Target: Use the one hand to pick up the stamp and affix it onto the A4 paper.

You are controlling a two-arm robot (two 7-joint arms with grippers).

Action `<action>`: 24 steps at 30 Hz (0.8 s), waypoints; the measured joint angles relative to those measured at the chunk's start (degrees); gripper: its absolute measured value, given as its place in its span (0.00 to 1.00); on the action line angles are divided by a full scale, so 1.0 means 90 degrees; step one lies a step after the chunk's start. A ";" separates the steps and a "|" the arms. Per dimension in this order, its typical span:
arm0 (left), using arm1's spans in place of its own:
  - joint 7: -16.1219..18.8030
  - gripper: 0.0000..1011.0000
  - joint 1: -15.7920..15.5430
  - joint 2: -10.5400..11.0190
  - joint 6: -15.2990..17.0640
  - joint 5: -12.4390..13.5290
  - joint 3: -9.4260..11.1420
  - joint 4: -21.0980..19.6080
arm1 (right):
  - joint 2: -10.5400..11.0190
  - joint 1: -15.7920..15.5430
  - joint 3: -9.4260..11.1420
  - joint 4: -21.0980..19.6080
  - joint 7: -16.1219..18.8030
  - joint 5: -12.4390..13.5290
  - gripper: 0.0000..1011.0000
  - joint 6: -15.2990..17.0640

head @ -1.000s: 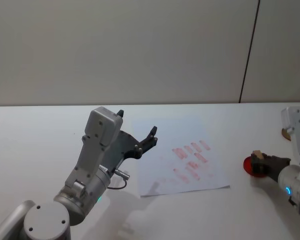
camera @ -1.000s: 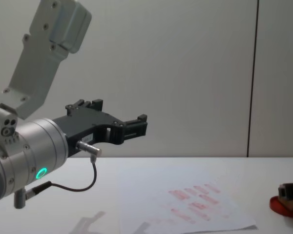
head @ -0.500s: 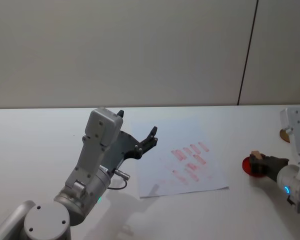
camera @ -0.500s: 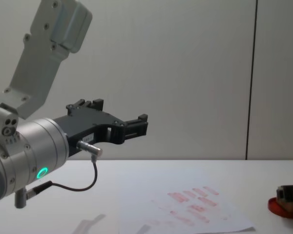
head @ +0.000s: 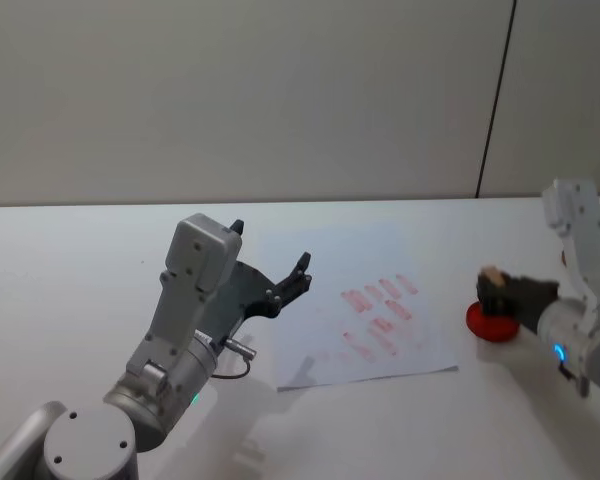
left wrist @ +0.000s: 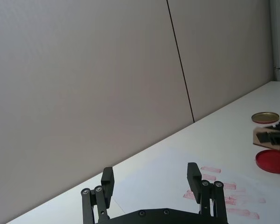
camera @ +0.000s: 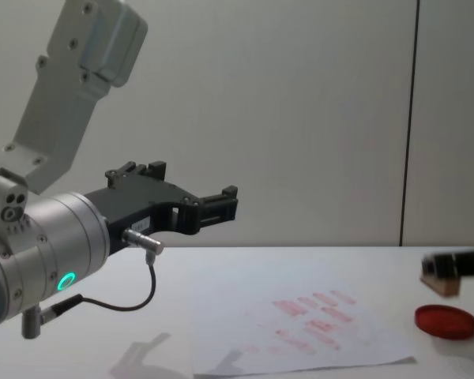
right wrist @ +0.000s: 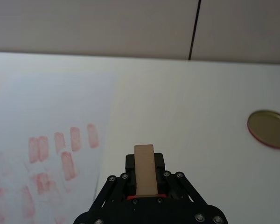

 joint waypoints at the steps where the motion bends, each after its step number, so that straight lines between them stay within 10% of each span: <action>1: 0.0000 0.98 0.0000 0.0000 0.0000 0.0000 0.0000 0.0000 | -0.0004 0.0005 -0.0008 -0.0083 0.0008 -0.0019 0.22 0.0002; 12: 0.0000 0.98 0.0000 0.0000 0.0000 0.0000 0.0000 0.0000 | -0.0116 0.0113 -0.0175 -0.0836 0.0227 -0.0378 0.22 0.0073; 24: 0.0000 0.98 0.0000 0.0000 0.0000 0.0000 0.0000 0.0000 | -0.0313 0.0285 -0.0395 -0.0644 0.0520 -0.0696 0.22 0.0130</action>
